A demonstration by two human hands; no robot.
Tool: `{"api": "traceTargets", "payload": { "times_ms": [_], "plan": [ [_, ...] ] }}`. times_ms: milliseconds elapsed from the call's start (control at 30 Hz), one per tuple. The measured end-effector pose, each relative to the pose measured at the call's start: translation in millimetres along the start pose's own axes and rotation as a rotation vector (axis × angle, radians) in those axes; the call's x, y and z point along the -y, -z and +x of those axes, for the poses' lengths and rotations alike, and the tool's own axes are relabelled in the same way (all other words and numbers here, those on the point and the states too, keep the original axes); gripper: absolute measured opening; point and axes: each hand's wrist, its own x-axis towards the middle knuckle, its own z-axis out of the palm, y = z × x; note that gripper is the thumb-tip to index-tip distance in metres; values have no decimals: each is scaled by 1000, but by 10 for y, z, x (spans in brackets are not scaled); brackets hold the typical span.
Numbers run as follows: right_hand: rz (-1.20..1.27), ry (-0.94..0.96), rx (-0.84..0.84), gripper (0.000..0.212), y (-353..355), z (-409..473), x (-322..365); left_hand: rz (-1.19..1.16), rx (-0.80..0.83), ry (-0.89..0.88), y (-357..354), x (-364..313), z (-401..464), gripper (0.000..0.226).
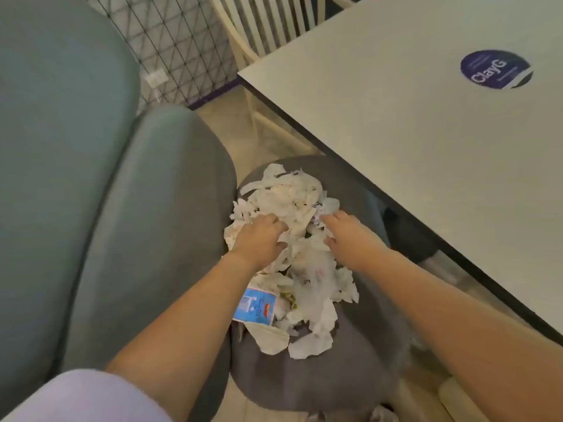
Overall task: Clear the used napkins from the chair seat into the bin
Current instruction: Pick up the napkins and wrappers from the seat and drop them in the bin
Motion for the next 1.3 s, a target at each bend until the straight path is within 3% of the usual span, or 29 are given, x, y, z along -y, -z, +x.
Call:
{"api": "traceTargets", "payload": {
  "times_ms": [133, 233, 367, 467, 600, 767, 900, 967, 1067, 1167, 1300],
  "plan": [
    [17, -42, 77, 61, -422, 358, -211, 1, 248, 51, -522, 167, 271, 59],
    [43, -89, 140, 75, -716, 664, -320, -38, 266, 69, -875, 295, 453, 63],
    [76, -107, 137, 68, -1086, 931, -401, -167, 167, 51, -1204, 495, 629, 46],
    [72, -124, 52, 48, -1200, 1035, -409, -300, 73, 73, -1225, 525, 674, 23],
    [28, -189, -16, 36, -1065, 1021, -380, -280, -67, 32, -1141, 570, 685, 39],
    [125, -193, -96, 48, -826, 909, -310, -292, -303, 111, -858, 602, 546, 48],
    [227, -171, -31, 68, -564, 752, -201, -554, -394, 199, -496, 510, 353, 47],
    [354, -135, -37, 54, -511, 669, -169, -645, -513, 259, -349, 440, 275, 41],
    [348, -40, -60, 42, -458, 505, -142, -818, -649, 404, -153, 334, 137, 33],
    [367, -13, -92, 39, -376, 373, -51, -1204, -672, 581, 49, 249, -5, 34],
    [350, 23, -105, 62, -265, 220, 137, -1615, -601, 676, 189, 3, -202, 30]
  ]
}}
